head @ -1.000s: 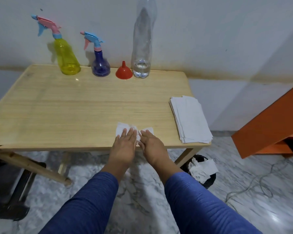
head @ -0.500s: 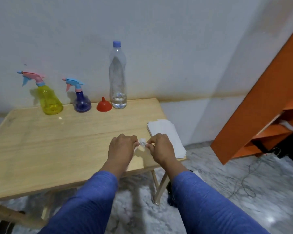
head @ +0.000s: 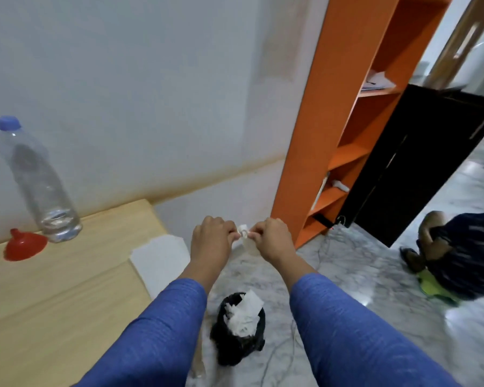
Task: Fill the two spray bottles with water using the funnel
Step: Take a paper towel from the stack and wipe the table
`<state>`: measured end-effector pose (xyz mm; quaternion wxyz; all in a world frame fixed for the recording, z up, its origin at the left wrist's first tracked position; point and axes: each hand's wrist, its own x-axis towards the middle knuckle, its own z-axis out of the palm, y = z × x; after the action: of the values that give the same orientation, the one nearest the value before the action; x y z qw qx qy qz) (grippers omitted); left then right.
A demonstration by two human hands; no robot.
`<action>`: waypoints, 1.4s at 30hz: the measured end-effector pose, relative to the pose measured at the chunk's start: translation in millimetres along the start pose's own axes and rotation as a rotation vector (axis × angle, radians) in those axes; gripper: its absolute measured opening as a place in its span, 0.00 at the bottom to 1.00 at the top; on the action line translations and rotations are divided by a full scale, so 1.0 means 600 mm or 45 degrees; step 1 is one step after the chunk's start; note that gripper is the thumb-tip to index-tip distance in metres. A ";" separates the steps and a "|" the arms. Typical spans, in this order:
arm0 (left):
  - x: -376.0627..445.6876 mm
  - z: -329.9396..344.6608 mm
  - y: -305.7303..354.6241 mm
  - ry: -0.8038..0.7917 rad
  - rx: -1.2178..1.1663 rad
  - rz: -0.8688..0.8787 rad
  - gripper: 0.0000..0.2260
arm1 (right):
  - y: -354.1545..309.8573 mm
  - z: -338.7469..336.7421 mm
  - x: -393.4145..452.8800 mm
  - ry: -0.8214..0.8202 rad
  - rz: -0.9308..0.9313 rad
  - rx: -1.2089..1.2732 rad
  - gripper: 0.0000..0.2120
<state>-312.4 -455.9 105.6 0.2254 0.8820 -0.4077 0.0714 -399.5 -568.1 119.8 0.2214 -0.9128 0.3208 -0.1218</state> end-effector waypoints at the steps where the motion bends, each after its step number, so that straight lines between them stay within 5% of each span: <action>1: 0.014 0.024 0.018 -0.015 -0.037 0.006 0.10 | 0.029 -0.001 0.013 -0.001 0.025 -0.014 0.10; 11: 0.091 0.326 0.074 -0.242 -0.357 -0.233 0.07 | 0.295 0.111 0.144 -0.204 0.195 0.000 0.10; 27: 0.022 0.774 -0.124 -0.598 -0.334 -0.560 0.10 | 0.537 0.573 0.190 -0.597 0.358 0.003 0.10; 35: 0.021 0.789 -0.131 -0.919 -0.098 -0.498 0.18 | 0.540 0.592 0.201 -0.880 0.290 -0.231 0.23; 42: 0.087 0.612 -0.064 -1.160 0.105 -0.548 0.11 | 0.450 0.458 0.215 -1.035 0.233 -0.471 0.18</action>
<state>-270.4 -637.6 -217.5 -0.0009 0.8957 -0.2706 -0.3527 -344.5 -748.9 -239.8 0.1722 -0.8787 0.3035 0.3258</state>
